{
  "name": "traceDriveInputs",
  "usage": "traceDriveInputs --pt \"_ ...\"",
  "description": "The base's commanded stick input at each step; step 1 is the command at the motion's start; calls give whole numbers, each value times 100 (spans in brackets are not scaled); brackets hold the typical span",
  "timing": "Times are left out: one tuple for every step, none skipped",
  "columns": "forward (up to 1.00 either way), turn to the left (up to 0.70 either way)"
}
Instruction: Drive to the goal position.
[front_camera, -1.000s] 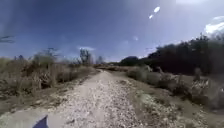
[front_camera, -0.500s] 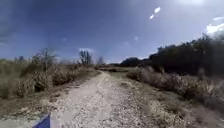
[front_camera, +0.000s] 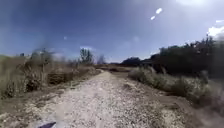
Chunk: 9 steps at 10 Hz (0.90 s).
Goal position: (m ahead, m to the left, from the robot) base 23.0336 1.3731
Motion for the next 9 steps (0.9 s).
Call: traceDriveInputs --pt "70 0" --pt "70 0" --pt "70 0" --pt "70 0" --pt "70 0" --pt "70 0" --pt "70 0" --pt "70 0" --pt "70 0"
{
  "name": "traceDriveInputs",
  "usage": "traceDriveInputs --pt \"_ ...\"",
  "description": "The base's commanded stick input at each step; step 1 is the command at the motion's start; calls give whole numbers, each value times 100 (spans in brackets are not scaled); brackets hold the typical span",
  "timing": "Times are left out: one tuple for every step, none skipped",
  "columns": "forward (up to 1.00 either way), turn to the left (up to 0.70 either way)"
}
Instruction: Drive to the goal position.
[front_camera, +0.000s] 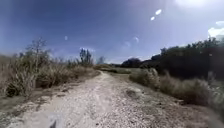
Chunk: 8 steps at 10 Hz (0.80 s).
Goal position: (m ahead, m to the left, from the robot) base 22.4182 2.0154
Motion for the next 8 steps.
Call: traceDriveInputs --pt "70 0" --pt "70 0" --pt "70 0" --pt "70 0" --pt "70 0" --pt "70 0" --pt "70 0" --pt "70 -3"
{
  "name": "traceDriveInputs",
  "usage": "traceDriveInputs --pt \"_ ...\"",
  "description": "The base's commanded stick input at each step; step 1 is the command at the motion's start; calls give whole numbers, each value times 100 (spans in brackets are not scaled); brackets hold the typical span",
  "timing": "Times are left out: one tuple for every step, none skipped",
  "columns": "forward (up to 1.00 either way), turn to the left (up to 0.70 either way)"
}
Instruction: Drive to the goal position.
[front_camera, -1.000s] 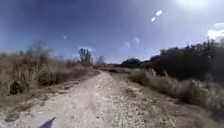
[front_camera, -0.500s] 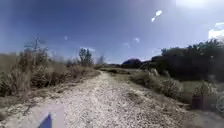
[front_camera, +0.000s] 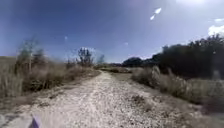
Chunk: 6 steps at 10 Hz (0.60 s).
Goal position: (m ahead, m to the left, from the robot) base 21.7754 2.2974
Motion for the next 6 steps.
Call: traceDriveInputs --pt "70 -27" --pt "70 -33" --pt "70 0" --pt "70 0" --pt "70 0" --pt "70 0"
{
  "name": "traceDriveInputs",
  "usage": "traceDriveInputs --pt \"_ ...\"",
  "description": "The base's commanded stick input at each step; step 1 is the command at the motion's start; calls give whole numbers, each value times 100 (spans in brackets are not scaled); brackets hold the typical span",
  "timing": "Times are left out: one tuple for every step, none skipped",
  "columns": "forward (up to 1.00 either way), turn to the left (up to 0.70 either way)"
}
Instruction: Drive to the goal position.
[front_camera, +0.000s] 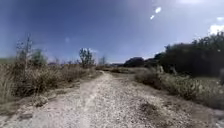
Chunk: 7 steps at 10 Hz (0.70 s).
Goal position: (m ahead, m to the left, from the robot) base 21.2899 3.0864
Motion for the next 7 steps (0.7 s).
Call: traceDriveInputs --pt "70 0" --pt "70 0" --pt "70 0" --pt "70 0" --pt "70 0" --pt "70 0" --pt "70 0"
